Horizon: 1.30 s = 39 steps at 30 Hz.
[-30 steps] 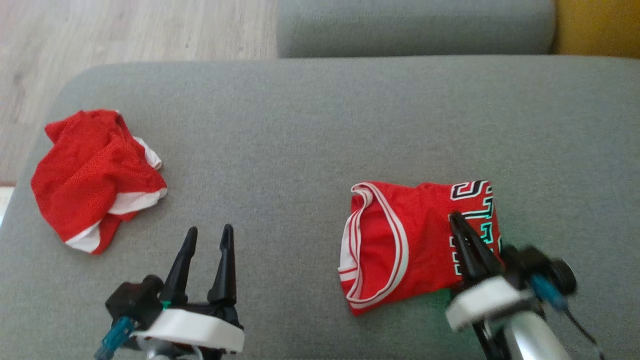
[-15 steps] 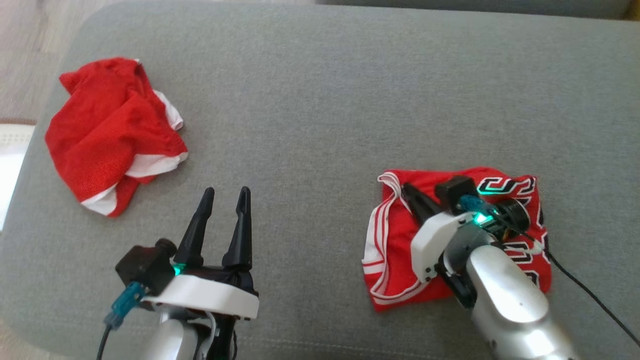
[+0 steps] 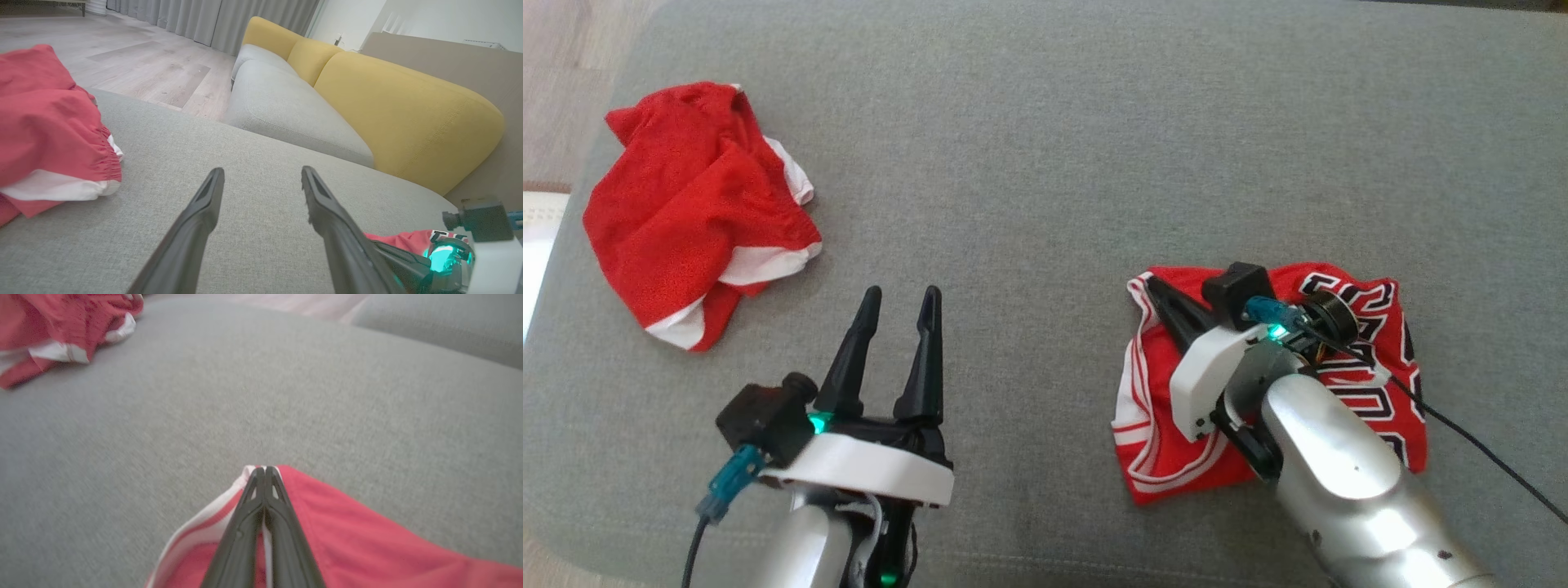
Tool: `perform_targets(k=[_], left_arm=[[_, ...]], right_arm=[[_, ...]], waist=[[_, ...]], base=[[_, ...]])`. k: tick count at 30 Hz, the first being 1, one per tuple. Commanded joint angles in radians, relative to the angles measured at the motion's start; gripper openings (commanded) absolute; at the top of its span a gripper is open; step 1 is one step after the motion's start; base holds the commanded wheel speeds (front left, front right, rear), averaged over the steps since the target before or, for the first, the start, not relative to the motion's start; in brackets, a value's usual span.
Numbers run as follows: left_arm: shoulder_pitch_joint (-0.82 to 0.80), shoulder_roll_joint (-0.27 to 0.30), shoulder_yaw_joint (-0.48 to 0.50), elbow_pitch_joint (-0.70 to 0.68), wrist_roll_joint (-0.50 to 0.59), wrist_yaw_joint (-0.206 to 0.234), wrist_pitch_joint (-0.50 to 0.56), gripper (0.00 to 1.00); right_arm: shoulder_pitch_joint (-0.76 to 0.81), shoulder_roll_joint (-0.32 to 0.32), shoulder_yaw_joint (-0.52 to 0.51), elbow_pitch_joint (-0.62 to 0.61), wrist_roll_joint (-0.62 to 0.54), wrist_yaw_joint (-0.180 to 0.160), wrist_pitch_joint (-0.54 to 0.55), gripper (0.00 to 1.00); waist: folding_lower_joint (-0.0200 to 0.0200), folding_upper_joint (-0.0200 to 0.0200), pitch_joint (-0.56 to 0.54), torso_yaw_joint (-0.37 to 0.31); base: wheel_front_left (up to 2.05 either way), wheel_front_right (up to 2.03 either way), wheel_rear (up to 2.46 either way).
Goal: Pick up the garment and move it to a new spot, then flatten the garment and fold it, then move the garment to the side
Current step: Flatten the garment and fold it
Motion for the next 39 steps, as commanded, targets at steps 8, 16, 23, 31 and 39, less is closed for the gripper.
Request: perform_targets(k=[8, 16, 23, 31, 39], left_arm=[[-0.012, -0.001, 0.059, -0.026, 0.001, 0.004, -0.006, 1.00], [0.049, -0.001, 0.112, -0.034, 0.023, 0.002, -0.006, 1.00], [0.103, -0.001, 0.150, -0.037, 0.063, -0.011, -0.006, 1.00], [0.164, -0.001, 0.185, -0.068, 0.136, -0.014, -0.006, 1.00], [0.193, -0.001, 0.212, -0.078, 0.152, -0.020, -0.006, 1.00]], right_arm=[[-0.029, 0.013, 0.046, -0.017, 0.130, 0.007, -0.211, 0.00], [0.078, 0.013, -0.215, -0.061, 0.001, 0.007, -0.301, 0.23], [0.295, 0.013, -0.510, -0.270, -0.138, 0.007, -0.305, 1.00], [0.511, 0.013, -0.641, -0.358, -0.124, 0.007, -0.305, 1.00], [0.565, 0.013, -0.638, -0.363, -0.100, 0.007, -0.305, 1.00]], waist=[[-0.0001, 0.0000, -0.061, -0.059], [-0.0001, 0.0000, -0.139, -0.123], [-0.0001, 0.0000, -0.195, -0.144], [-0.0001, 0.0000, -0.230, -0.131], [-0.0001, 0.0000, -0.234, -0.124]], base=[[0.00, 0.00, 0.00], [0.00, 0.00, 0.00], [0.00, 0.00, 0.00], [0.00, 0.00, 0.00], [0.00, 0.00, 0.00]])
